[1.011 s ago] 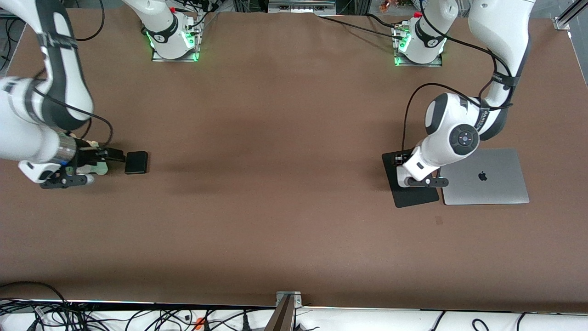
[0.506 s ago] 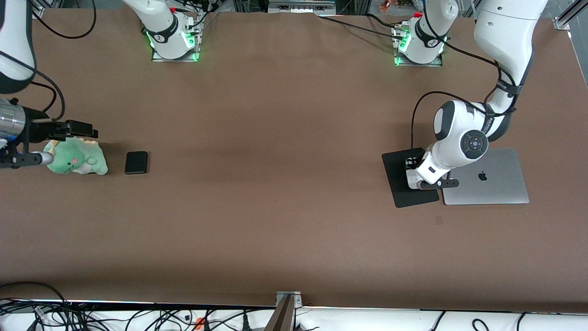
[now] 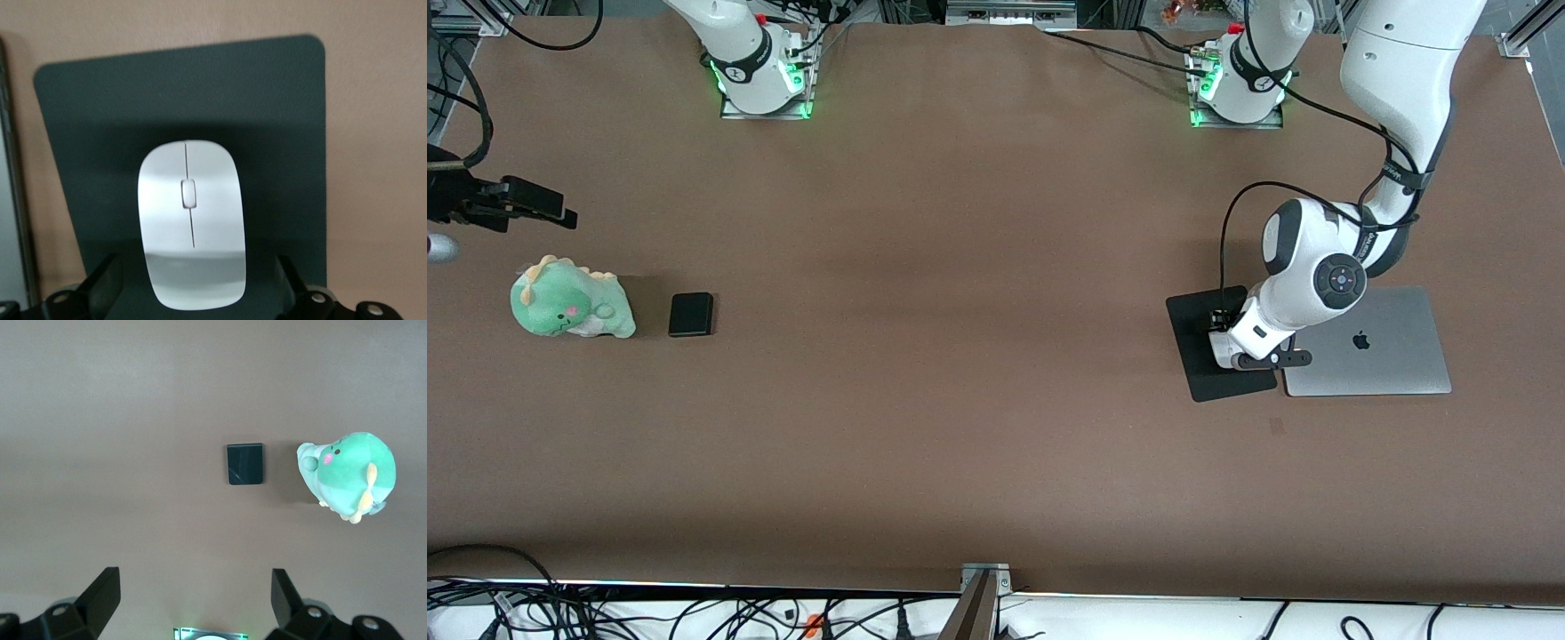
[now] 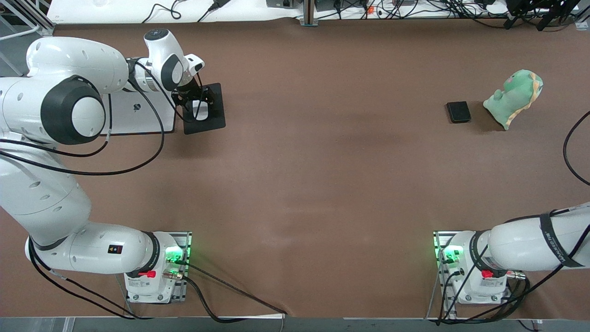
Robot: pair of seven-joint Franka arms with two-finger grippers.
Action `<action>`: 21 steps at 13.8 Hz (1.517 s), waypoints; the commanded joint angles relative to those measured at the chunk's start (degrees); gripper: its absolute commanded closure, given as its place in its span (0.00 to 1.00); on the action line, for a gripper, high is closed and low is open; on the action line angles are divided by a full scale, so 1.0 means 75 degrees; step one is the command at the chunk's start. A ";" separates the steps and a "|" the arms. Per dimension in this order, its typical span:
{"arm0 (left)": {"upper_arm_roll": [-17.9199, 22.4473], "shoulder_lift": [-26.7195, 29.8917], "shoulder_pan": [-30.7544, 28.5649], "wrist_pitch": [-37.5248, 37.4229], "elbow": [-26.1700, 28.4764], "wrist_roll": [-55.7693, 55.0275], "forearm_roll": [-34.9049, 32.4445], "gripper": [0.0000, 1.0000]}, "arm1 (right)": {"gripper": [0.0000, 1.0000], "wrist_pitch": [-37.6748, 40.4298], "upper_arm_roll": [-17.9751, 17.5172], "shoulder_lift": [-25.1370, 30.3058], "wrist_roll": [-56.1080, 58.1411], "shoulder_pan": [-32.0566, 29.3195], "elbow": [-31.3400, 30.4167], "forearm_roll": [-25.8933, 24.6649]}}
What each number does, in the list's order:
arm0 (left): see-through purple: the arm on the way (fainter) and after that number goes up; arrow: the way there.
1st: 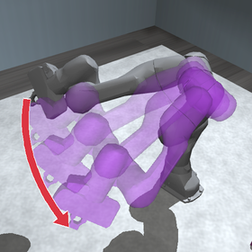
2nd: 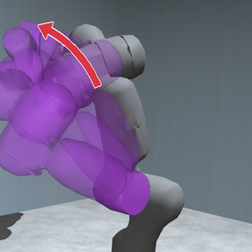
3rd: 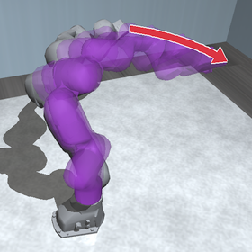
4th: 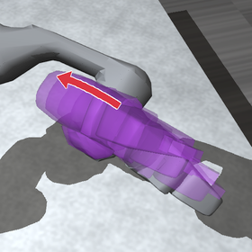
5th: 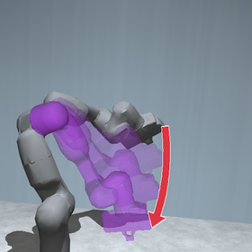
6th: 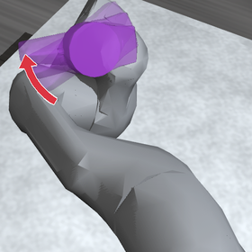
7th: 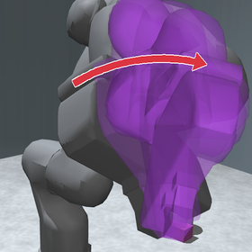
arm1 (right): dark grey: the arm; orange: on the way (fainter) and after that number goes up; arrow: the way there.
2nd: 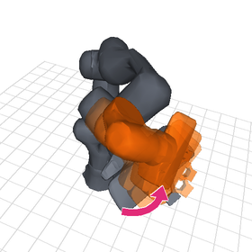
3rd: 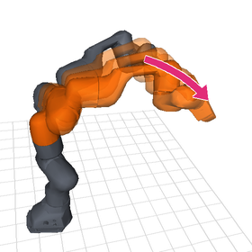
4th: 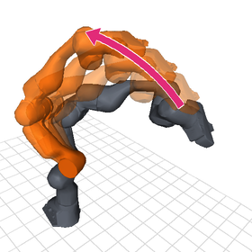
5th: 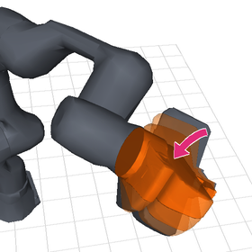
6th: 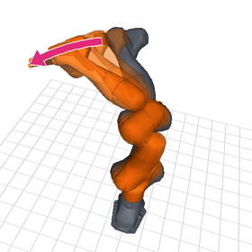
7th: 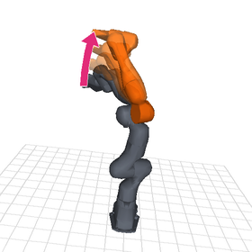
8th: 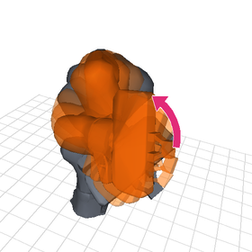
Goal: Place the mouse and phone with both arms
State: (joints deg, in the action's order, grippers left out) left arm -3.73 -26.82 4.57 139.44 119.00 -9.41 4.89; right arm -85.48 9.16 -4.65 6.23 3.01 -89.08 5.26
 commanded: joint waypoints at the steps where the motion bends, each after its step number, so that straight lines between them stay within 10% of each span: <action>1: -0.0053 0.0598 -0.0281 -0.0146 -0.0023 0.0118 -0.0171 0.00 | 0.00 0.0065 -0.0318 0.0245 -0.0594 -0.0061 -0.0088 -0.0348; 5: -0.0042 0.1722 -0.0422 -0.0763 -0.0150 0.0341 -0.0171 0.00 | 0.00 -0.0321 -0.0495 0.0456 -0.1030 -0.0015 -0.0275 -0.0561; 14: -0.0065 0.2240 -0.0492 -0.6355 -0.3982 0.0423 -0.0194 0.00 | 0.00 -0.0556 -0.0483 0.0421 -0.1018 -0.0003 -0.0228 -0.0666; 21: 0.0649 0.3307 0.0550 -0.6288 -0.3504 0.0376 -0.1273 0.00 | 0.00 -0.0684 -0.0495 0.0374 -0.1030 -0.0003 -0.0252 -0.0737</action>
State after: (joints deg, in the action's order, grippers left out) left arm -1.78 -3.52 6.46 90.57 89.88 -7.23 -3.27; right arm -89.20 5.88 -3.11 -0.41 3.12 -89.51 0.84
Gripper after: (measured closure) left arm 0.000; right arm 0.000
